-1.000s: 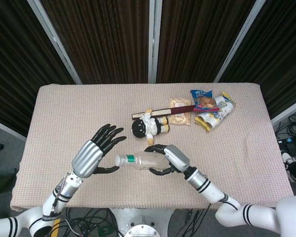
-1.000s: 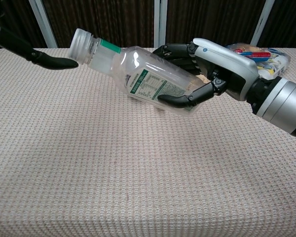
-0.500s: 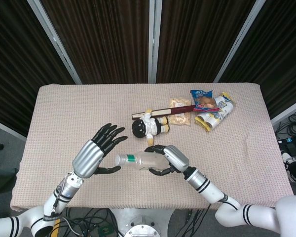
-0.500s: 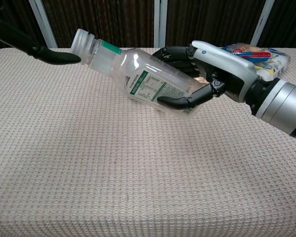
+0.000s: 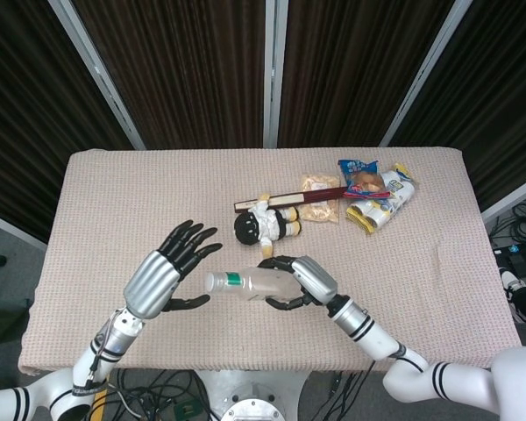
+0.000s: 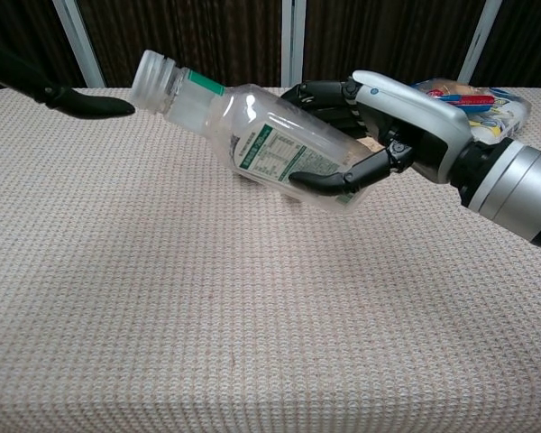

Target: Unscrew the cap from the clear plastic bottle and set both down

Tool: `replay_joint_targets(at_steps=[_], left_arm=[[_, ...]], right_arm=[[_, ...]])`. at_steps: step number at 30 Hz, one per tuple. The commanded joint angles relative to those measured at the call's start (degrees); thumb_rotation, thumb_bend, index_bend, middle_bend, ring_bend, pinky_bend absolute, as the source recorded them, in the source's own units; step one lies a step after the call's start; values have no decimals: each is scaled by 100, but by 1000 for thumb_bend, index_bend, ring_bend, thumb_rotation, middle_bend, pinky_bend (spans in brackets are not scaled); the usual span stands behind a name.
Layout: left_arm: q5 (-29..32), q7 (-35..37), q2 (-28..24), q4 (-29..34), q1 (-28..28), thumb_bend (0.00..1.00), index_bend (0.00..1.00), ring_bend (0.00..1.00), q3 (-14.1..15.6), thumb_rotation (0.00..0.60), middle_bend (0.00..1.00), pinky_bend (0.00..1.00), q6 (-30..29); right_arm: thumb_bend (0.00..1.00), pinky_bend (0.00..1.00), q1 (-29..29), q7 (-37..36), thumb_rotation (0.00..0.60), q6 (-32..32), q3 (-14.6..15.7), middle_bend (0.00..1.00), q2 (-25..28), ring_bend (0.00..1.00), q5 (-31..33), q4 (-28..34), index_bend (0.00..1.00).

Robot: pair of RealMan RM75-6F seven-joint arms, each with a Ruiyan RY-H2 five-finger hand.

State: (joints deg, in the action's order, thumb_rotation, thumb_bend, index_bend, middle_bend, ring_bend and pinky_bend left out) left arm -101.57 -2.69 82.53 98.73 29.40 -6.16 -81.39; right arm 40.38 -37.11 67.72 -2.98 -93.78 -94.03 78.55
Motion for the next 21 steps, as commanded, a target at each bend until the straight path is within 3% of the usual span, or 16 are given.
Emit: replay_joint_targets(at_steps=[1,21], left_arm=[[-9,-148,16,-54,-20,111,141,17,7,600,43,0,-25],[-77,91,-59,191,74,110,141,16,-2,600,43,0,-40]], right_arm=[[525,484,-22,-3,600,20,32,500,21,354,-20,20,577],[525,485,97,19,600,-185,29,501,-42,353,15,23,579]])
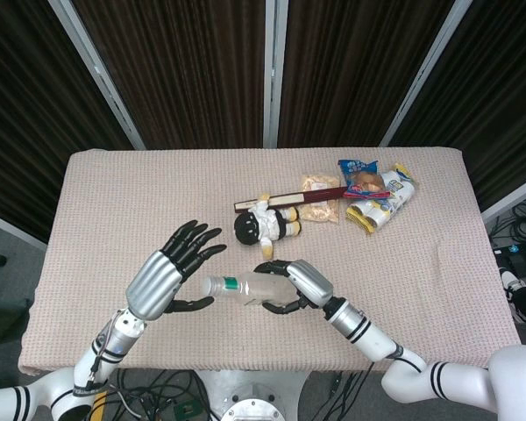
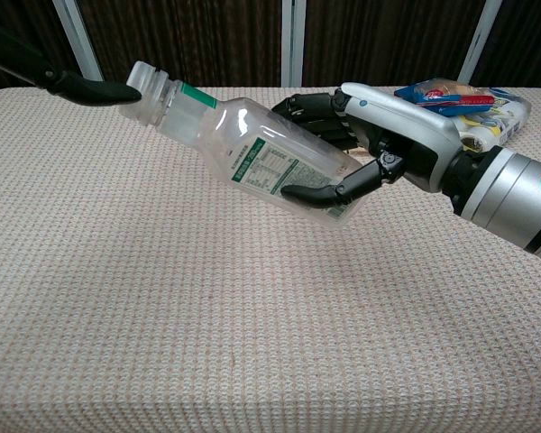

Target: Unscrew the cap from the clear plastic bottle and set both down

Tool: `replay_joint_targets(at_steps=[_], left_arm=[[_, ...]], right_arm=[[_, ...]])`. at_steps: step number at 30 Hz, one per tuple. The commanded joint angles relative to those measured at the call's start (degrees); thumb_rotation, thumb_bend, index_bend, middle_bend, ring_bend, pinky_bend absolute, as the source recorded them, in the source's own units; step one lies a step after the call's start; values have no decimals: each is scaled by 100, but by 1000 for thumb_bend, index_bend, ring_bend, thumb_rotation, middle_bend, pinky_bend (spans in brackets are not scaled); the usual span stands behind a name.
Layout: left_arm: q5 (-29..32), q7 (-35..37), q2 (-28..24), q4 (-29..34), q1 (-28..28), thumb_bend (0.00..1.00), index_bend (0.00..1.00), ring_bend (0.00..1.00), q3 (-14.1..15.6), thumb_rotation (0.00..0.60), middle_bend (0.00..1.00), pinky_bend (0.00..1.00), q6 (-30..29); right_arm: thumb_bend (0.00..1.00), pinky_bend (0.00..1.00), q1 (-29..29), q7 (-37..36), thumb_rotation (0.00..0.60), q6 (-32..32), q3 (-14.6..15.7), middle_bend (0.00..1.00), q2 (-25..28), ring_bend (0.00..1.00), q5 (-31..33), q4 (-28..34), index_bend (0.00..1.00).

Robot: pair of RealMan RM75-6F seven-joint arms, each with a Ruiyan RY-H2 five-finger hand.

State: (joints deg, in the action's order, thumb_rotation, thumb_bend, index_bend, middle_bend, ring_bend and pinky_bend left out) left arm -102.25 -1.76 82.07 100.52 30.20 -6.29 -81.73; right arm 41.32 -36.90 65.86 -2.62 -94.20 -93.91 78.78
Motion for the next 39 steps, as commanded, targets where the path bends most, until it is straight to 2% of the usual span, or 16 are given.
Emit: replay_joint_targets(at_steps=[1,14,39], left_arm=[[-18,-10,-28,21,-15,110,141,16,26,600,43,0,-13],[26,-229,3,-128,-64,111,141,17,59,600,43,0,-17],[-6,-176,-48,-110,-93,111,141,16,115,600,43,0,-54]], right_arm=[[524,485,-7,-8,600,20,-1,500,0,353,0,-3,579],[525,490,-17,-60,600,42,37,501,37,356,-33,53,582],[524,493,-2,-19,600,20,2,504,45,359,6,91,585]])
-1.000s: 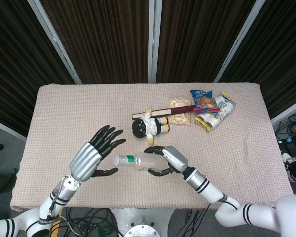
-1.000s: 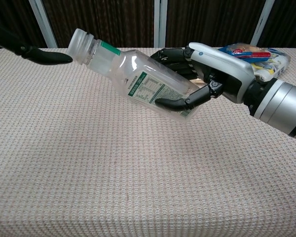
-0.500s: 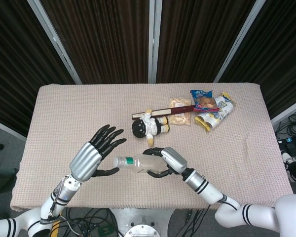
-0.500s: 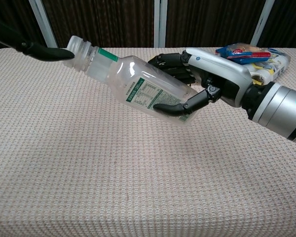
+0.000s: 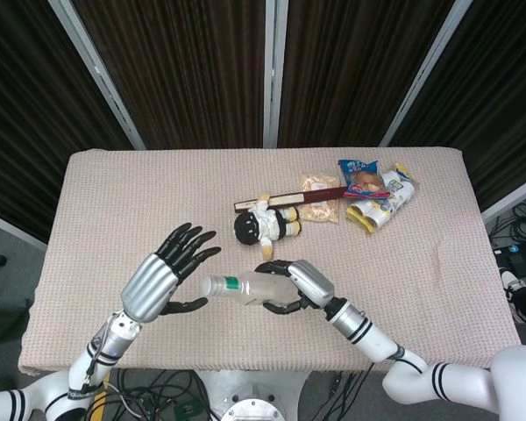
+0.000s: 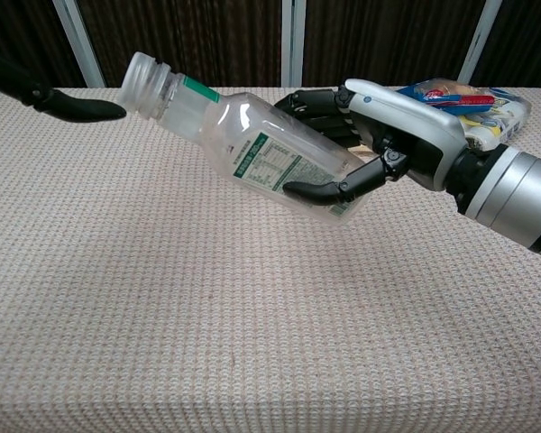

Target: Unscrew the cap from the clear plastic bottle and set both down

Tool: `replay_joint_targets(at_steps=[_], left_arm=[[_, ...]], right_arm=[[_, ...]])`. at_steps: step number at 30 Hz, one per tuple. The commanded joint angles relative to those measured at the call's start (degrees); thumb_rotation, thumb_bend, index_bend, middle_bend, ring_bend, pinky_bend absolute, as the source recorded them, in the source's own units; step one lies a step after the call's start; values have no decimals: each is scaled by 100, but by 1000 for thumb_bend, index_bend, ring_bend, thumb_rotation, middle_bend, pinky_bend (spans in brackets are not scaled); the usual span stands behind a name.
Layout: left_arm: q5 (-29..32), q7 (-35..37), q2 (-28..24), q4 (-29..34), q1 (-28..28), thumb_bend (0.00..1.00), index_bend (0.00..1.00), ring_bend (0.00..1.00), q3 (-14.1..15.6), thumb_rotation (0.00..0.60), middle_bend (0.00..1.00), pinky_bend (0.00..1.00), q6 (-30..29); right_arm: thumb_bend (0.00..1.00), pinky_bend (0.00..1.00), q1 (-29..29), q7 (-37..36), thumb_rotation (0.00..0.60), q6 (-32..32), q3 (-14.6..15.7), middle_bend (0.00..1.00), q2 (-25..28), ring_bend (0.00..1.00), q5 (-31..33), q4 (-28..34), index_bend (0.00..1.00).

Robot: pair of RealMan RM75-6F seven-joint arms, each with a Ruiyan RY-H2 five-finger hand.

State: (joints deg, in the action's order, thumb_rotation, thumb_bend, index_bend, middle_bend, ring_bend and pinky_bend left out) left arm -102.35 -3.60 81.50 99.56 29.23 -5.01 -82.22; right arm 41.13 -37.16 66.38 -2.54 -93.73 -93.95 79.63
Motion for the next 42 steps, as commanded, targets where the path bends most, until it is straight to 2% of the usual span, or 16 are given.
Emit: replay_joint_targets(at_steps=[1,20,25,30,42], left_arm=[[1,17,19,-21,8,111,141,16,-26,600,43,0,-15],[-128,1,-47,110,-13,111,145,17,29,600,43,0,-69],[-58,70,-152,98,-70,111,249,16,108,600,43,0,-28],[-41,214,-216,125,-75,151,344,16,134,600,43,0,-6],[-31,476,-254,165,-47,170,367,16,144,600,43,0,42]], right_arm=[[524,493,29,16,600,-66,-3,504,-6,359,18,9,585],[524,496,15,17,600,-65,0,504,6,359,35,-3,586],[525,496,-20,-11,600,-9,36,504,50,359,-2,0,585],[524,495,9,-244,600,-18,103,504,89,359,-96,4,585],[529,496,28,-599,600,114,164,507,109,359,-244,-77,586]])
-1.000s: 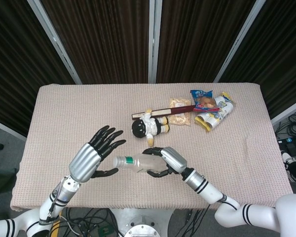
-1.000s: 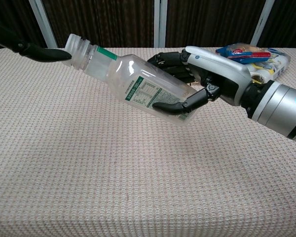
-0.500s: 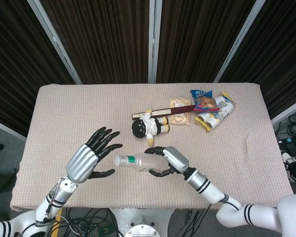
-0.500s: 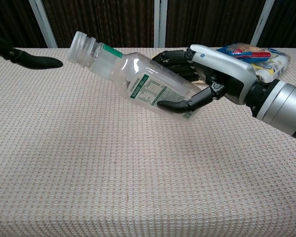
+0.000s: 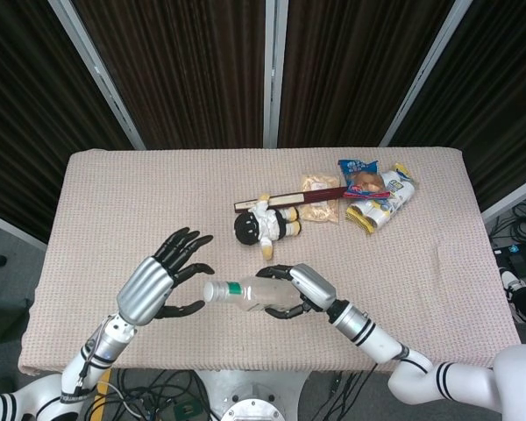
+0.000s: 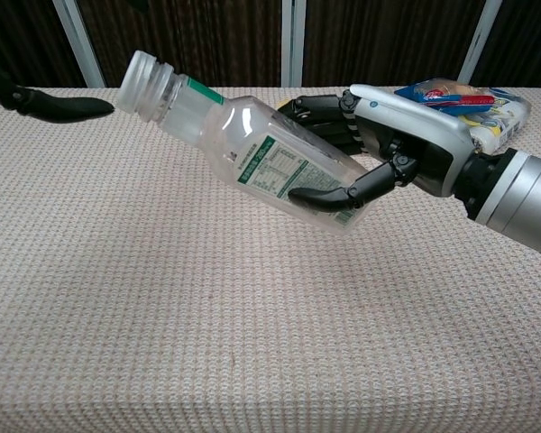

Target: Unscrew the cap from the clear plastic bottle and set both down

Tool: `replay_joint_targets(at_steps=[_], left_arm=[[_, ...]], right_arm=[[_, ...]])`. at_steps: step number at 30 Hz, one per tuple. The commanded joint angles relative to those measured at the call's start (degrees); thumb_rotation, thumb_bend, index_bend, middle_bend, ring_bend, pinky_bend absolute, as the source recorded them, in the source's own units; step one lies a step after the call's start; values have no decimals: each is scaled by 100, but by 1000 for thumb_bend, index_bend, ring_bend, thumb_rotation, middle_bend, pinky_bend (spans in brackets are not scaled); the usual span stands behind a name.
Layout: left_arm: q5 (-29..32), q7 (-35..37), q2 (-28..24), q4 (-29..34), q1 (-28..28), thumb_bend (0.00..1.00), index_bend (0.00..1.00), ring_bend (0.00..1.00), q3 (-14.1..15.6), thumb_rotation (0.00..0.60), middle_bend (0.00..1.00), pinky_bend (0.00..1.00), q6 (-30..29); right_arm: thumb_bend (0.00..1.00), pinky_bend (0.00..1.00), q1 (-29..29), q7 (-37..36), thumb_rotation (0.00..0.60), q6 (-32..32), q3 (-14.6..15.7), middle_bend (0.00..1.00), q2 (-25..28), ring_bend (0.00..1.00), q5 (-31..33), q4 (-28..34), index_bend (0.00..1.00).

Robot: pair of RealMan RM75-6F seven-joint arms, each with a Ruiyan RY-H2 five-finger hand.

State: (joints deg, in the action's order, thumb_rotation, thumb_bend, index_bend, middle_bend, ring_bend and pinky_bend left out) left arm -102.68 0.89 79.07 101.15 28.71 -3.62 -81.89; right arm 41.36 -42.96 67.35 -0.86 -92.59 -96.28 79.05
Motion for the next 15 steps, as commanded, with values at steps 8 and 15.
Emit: replay_joint_targets(at_steps=[8,15], left_arm=[[-9,95,-77,48,41,236,385,16,30,600,43,0,102],[-1,121,-133,104,75,265,385,16,46,600,43,0,191]], right_arm=[[529,496,24,-45,600,97,-29,508,-34,359,-44,-116,586],[529,496,36,-35,600,133,-28,508,-25,359,-62,-149,586]])
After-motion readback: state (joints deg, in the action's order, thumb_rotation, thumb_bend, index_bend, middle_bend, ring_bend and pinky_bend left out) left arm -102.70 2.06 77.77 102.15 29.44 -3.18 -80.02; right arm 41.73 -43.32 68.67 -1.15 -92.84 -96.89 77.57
